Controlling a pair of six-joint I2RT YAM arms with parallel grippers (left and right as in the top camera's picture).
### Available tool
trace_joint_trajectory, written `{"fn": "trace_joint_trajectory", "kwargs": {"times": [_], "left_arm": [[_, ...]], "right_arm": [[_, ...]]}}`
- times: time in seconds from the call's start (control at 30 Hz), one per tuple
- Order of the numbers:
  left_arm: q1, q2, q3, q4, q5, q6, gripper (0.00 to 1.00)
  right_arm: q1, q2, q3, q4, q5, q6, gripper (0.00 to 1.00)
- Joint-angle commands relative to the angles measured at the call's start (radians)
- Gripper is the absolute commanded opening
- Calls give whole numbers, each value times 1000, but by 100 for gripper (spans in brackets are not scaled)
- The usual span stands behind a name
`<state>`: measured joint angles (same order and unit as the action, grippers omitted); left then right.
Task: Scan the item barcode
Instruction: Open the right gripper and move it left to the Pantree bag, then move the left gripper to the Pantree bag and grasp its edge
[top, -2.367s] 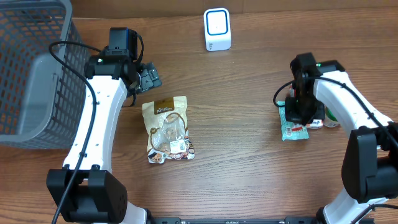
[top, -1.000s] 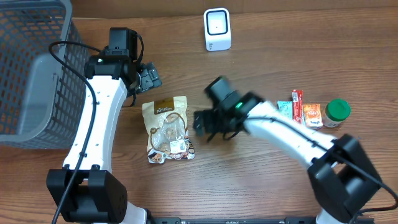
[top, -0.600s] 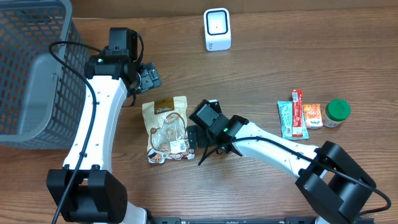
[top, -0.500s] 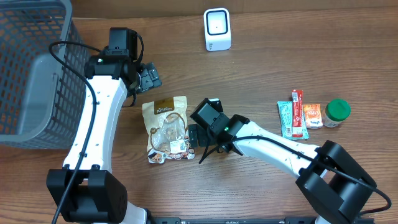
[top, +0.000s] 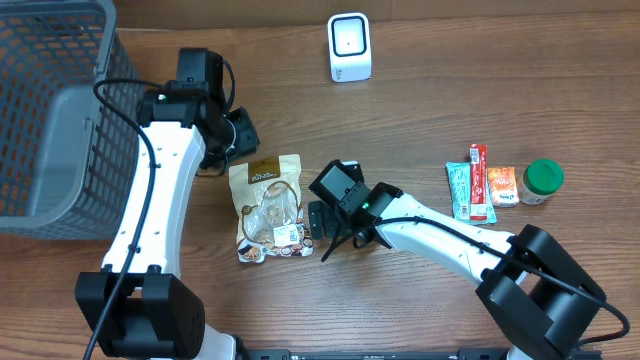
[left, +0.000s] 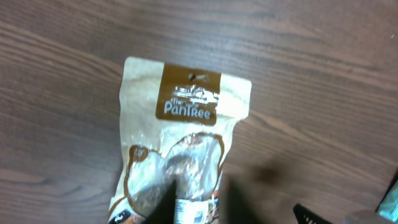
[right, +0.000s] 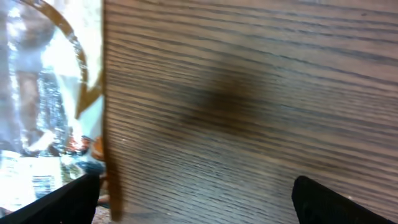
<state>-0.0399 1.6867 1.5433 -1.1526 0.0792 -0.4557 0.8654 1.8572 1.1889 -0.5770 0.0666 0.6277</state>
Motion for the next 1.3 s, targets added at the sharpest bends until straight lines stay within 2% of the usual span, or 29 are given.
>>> {"fn": "trace_joint_trajectory", "kwargs": {"times": [0.0, 0.2, 0.43, 0.63, 0.87, 1.03, 1.27], "left_arm": [[-15, 13, -54, -21, -7, 14, 4], [-15, 15, -206, 2, -11, 14, 4], [-15, 15, -395, 145, 0, 14, 4], [-15, 15, -481, 222, -4, 14, 4], [-15, 21, -554, 407, -38, 6, 4], [-31, 53, -612, 533, 114, -13, 4], [-136, 93, -633, 612, 267, -11, 4]], "right_arm": [[-3, 2, -3, 32, -16, 5, 100], [-3, 2, -3, 45, -16, 5, 100], [-3, 2, -3, 74, -16, 5, 100], [-3, 2, -3, 48, -15, 5, 100], [-3, 2, -3, 101, -11, 4, 100], [-3, 2, -3, 66, 12, 4, 100], [-3, 2, -3, 51, 15, 4, 100]]}}
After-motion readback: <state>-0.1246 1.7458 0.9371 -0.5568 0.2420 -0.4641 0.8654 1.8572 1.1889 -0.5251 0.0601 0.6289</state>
